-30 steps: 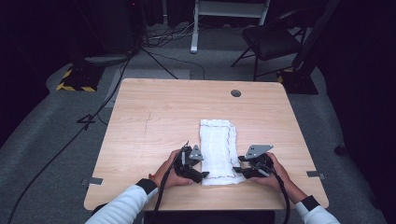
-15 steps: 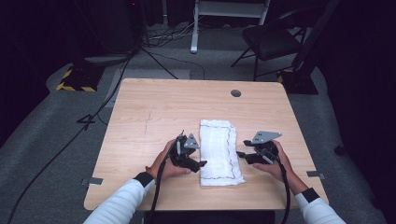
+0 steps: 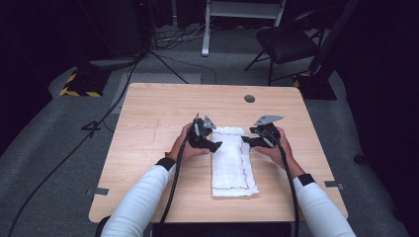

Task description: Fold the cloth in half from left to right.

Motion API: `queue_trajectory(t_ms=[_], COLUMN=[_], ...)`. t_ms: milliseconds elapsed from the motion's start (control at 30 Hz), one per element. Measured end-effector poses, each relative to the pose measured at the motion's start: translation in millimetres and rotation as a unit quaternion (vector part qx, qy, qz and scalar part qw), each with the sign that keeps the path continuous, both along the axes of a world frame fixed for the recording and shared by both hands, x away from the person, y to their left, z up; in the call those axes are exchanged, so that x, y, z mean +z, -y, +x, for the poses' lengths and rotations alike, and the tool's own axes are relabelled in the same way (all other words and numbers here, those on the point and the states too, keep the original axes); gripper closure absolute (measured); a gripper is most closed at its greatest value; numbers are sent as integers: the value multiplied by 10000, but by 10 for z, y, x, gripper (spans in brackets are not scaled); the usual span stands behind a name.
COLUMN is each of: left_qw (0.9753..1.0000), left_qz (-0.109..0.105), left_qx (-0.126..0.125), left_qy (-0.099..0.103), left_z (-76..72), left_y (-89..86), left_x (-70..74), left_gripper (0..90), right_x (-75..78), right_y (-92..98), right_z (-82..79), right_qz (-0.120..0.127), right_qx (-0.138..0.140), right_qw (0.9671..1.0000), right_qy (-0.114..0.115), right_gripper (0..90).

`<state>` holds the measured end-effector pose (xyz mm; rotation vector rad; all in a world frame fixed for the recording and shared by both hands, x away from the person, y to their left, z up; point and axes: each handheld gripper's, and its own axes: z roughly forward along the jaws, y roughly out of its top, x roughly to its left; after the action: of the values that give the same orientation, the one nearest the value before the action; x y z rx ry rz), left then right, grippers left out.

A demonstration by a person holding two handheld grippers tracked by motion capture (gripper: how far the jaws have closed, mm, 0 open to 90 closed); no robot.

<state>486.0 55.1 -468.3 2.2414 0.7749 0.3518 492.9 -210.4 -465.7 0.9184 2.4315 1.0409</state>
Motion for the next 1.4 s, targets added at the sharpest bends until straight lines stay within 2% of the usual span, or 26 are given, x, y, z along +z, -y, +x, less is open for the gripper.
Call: queue_trajectory(t_ms=[100,167,233,300,433,600,633,767,833,900,1000,1100,1167,1300,1400], left_qw=[9998,9992,9988,9985,9984,9982,9979,9982,9985,9986,9983,9977,9983,9992,9997], left_qz=[-42,-144,-34,-91,-66,-14,-58,-113,-107,-110,-87,-95,-7,139,57], left_qx=[201,322,458,490,444,404,433,365,260,39,-83,-205,-218,-99,-13], left_qy=[-64,-194,-161,-237,-332,-446,-478,-460,-466,-506,-566,-632,-539,-355,-229], left_z=[161,251,319,361,402,426,429,434,430,420,419,433,439,473,502], left_y=[-6,-16,-8,-11,19,68,74,68,73,78,90,99,121,165,167], left_x=[-46,-86,-125,-151,-212,-270,-286,-300,-289,-268,-248,-236,-214,-171,-112], left_gripper=[214,222,223,232,233,227,225,230,269,407,547,680,766,807,817], right_x=[-44,-73,-101,-137,-228,-272,-277,-268,-264,-263,-257,-240,-231,-190,-142], right_y=[-56,-89,-109,-129,-141,-103,-98,-110,-118,-120,-131,-166,-183,-206,-209], right_z=[128,212,267,321,381,418,418,401,396,394,385,374,370,363,356], right_qz=[-19,-29,-66,-136,-147,77,127,177,203,238,251,125,37,-10,-6], right_qx=[-124,-200,-234,-253,-278,-306,-308,-147,-107,-34,16,46,36,-32,-96], right_qw=[9999,9997,9996,9993,9988,9982,9980,9979,9977,9974,9969,9978,9984,9996,9999], right_qy=[-50,-103,-150,-226,-365,-509,-535,-598,-638,-672,-741,-656,-555,-285,-68], right_gripper=[450,452,453,453,450,448,449,594,647,721,792,825,835,842,844])
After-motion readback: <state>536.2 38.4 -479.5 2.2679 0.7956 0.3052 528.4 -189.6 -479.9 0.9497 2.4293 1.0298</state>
